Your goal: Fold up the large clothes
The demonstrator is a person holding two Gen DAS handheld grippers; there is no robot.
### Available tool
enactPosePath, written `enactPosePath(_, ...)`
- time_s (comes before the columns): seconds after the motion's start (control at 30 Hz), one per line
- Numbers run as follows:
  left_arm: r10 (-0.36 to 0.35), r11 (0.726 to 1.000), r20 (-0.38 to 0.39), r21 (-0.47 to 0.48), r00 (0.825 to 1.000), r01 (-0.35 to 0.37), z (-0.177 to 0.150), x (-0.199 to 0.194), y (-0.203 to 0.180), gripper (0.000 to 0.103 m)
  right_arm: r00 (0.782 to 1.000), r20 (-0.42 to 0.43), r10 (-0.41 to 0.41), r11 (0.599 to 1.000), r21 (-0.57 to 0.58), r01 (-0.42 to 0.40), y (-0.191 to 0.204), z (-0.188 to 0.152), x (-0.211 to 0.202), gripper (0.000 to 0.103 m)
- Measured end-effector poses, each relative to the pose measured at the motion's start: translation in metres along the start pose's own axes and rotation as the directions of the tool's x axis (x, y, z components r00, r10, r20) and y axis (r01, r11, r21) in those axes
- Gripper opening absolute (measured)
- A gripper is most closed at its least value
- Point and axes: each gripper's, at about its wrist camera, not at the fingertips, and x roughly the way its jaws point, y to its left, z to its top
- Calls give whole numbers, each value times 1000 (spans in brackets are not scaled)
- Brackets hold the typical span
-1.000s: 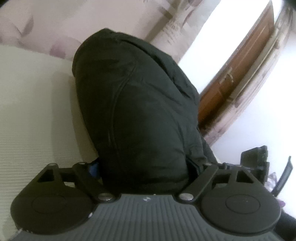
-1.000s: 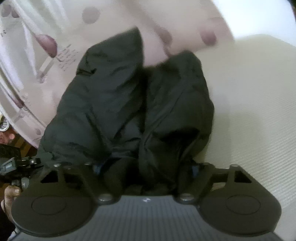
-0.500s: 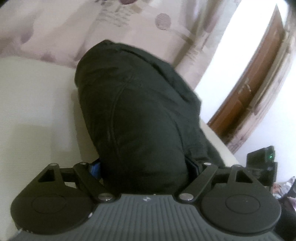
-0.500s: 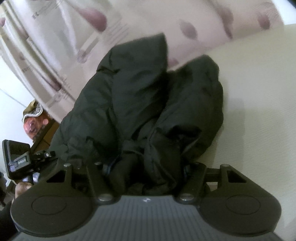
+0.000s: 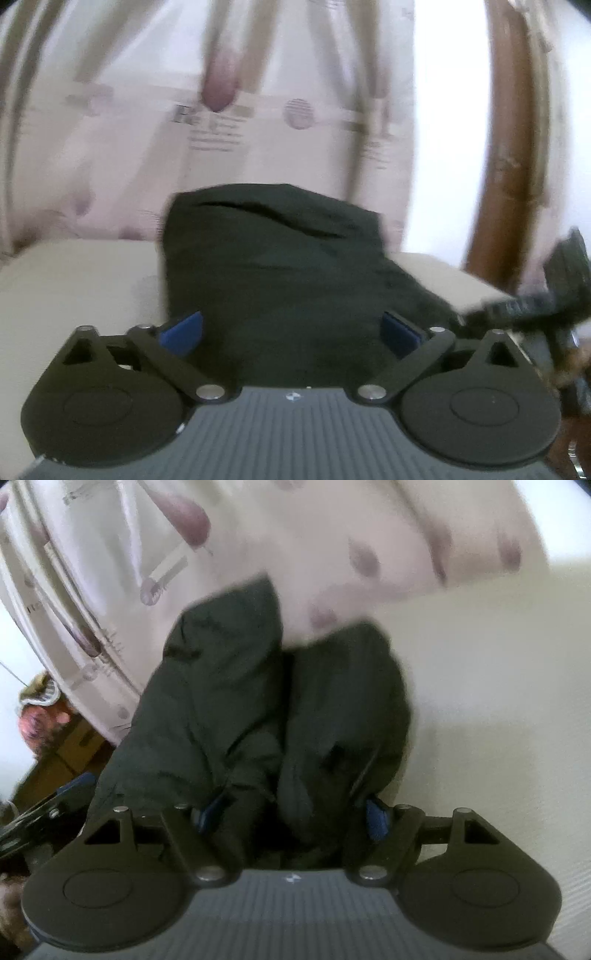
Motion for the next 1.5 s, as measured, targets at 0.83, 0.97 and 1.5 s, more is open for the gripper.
enactPosePath(0.83, -194, 978, -26, 79, 981, 195, -41, 32, -49, 103, 957, -46, -286, 637, -755, 154, 114, 76, 127, 47)
enactPosePath(0.97, -220, 974, -20, 52, 975, 221, -42, 39, -43, 103, 970, -34, -239, 692, -707, 146, 95, 70, 127, 46)
enactPosePath(1.5, -230, 972, -36, 33, 973, 231, -40, 44, -42, 102, 989, 85, -123, 810, -567, 150, 82, 87, 32, 51)
